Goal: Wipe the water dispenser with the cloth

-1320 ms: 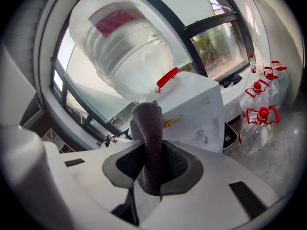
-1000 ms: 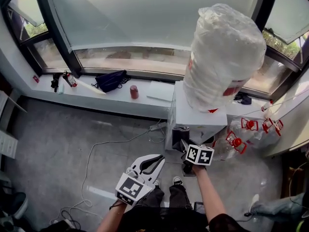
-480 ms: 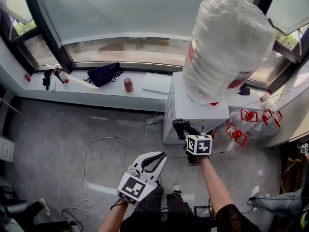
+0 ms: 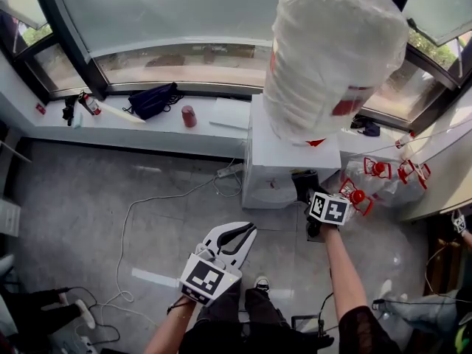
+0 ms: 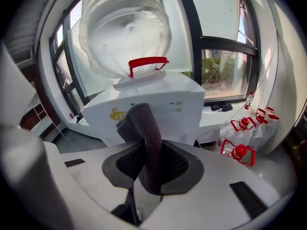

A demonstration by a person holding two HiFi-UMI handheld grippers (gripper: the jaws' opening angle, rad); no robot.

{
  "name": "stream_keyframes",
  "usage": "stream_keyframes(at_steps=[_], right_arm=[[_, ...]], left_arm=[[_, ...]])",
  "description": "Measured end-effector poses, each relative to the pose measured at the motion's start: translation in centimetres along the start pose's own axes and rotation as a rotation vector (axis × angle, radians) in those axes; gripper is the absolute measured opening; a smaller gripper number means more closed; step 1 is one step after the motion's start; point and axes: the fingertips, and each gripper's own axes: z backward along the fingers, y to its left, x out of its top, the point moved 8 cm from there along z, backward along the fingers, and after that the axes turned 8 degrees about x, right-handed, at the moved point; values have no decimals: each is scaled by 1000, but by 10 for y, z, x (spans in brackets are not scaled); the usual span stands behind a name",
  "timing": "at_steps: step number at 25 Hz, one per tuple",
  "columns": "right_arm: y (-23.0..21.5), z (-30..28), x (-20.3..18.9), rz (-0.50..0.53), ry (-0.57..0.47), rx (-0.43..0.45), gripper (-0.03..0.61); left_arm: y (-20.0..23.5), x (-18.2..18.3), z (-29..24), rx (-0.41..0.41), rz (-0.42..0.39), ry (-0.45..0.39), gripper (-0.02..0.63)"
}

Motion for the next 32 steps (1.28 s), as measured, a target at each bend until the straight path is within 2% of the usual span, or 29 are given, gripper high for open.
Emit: stream_keyframes(at_steps=[8, 14, 21, 28, 32], right_arm=[[-86, 29, 13, -12, -22, -82, 104], [-115, 40, 10, -9, -23, -80, 104], [-90, 30, -37, 77, 60, 17, 104], [-45, -16, -89, 109, 115, 100, 104], [-16, -54, -120, 121, 158, 166, 104]], left_arm=[[-41, -7, -7, 39, 10, 17, 20], [-50, -12, -13, 92, 37, 6, 20], [-44, -27, -12, 151, 39, 13, 20], [-15, -57, -11, 222, 36, 6, 20], [0, -76, -10, 243, -7, 10, 20]])
